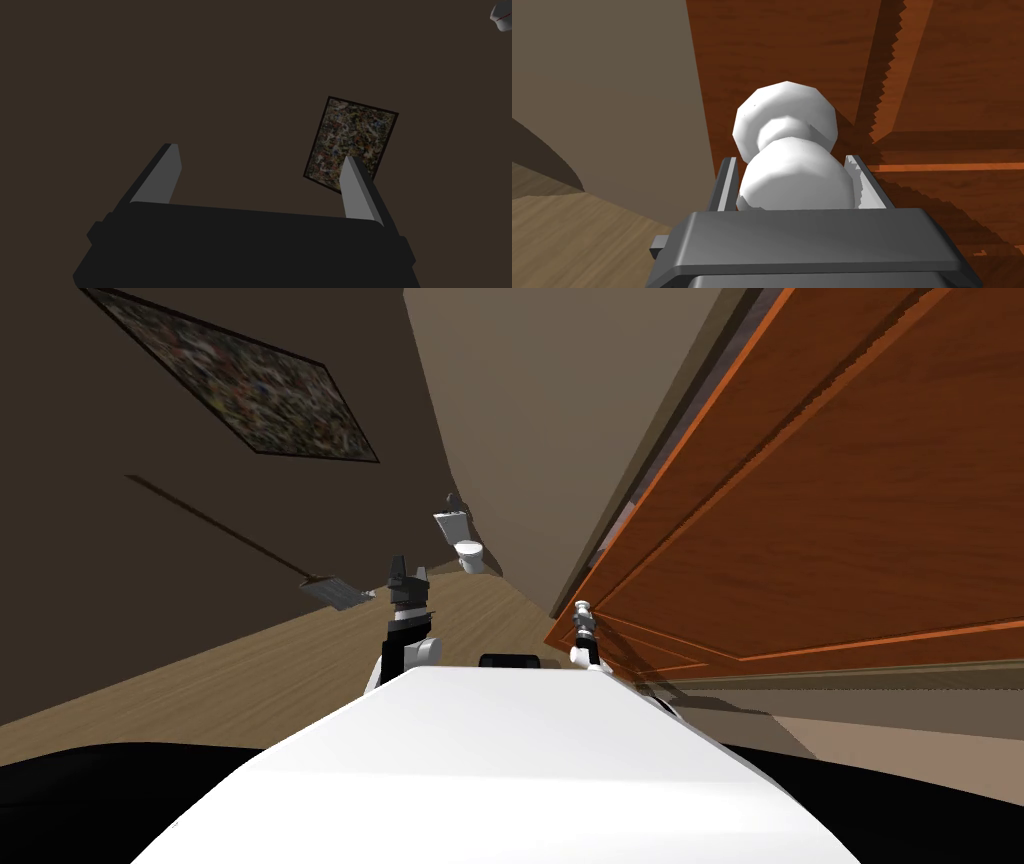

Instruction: Pull the door open

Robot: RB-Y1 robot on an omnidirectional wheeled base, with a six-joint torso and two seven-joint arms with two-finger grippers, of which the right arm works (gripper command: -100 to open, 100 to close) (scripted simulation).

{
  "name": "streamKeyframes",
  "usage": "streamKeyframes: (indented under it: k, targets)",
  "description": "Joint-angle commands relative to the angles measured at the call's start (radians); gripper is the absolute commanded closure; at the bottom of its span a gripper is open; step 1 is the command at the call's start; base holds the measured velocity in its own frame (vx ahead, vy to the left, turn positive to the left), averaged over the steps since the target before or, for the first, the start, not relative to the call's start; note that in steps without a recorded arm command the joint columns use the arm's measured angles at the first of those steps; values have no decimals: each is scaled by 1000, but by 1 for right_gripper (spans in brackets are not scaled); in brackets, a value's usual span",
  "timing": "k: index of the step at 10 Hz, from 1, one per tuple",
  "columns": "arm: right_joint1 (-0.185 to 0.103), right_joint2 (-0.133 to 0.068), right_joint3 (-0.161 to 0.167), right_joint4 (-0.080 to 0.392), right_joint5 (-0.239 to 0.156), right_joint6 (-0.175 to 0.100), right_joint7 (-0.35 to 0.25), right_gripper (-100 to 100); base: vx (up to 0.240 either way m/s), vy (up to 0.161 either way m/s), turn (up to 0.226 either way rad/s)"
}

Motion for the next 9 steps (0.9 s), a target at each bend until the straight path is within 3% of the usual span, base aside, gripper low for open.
streamKeyframes:
  k: [1,3,9]
  targets:
    - [2,-13,21,2,12,-6,-32,100,-218,0,126]
    - [5,-16,22,0,12,-4,-34,100,-143,-23,80]
    - [32,-52,100,-16,64,-23,-122,100,-219,-24,82]
